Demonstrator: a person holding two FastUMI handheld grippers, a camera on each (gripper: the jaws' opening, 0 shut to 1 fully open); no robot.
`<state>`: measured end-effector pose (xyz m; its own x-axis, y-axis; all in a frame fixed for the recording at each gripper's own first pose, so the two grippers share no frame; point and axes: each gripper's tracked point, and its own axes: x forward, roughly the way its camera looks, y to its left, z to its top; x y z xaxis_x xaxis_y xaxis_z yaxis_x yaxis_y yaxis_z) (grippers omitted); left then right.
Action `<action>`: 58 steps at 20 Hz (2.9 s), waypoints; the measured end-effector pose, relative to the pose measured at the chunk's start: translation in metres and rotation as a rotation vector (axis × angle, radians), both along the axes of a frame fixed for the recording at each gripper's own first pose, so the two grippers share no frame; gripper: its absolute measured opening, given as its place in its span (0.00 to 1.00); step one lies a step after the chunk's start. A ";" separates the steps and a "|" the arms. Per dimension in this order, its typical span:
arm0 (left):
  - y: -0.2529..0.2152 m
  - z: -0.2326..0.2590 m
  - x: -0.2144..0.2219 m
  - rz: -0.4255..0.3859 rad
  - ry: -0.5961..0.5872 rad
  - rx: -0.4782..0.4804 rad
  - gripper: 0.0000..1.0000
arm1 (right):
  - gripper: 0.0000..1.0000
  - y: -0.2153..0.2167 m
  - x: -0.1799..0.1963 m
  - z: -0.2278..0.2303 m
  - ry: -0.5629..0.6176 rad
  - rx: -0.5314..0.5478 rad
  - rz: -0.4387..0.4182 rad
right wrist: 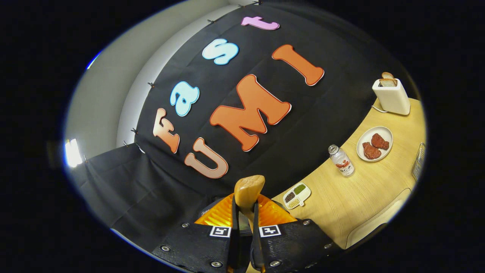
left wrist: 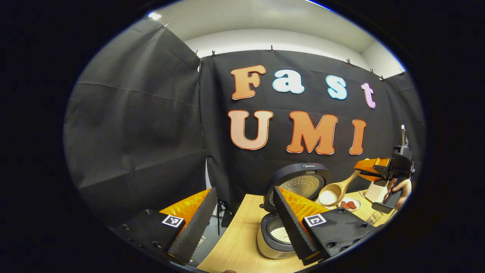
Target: Close the left gripper, press the button to open the rice cooker; take a wooden spoon from the chopstick holder with the right hand, scoop a spoonful of rice and pour it into the rice cooker, then put the wooden spoon back into the chopstick holder.
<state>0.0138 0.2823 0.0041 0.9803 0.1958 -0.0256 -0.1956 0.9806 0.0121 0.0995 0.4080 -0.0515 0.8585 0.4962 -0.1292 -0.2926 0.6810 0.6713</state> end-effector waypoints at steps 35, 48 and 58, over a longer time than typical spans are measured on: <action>-0.001 -0.003 -0.002 -0.012 0.018 0.019 0.97 | 0.13 0.036 -0.022 -0.039 -0.206 -0.364 0.126; 0.001 -0.009 -0.001 -0.003 0.040 0.017 1.00 | 0.13 0.062 -0.040 -0.059 -0.386 -0.581 0.232; -0.002 -0.006 -0.001 -0.027 0.024 0.008 0.97 | 0.13 0.044 -0.038 -0.065 -0.299 -0.508 0.213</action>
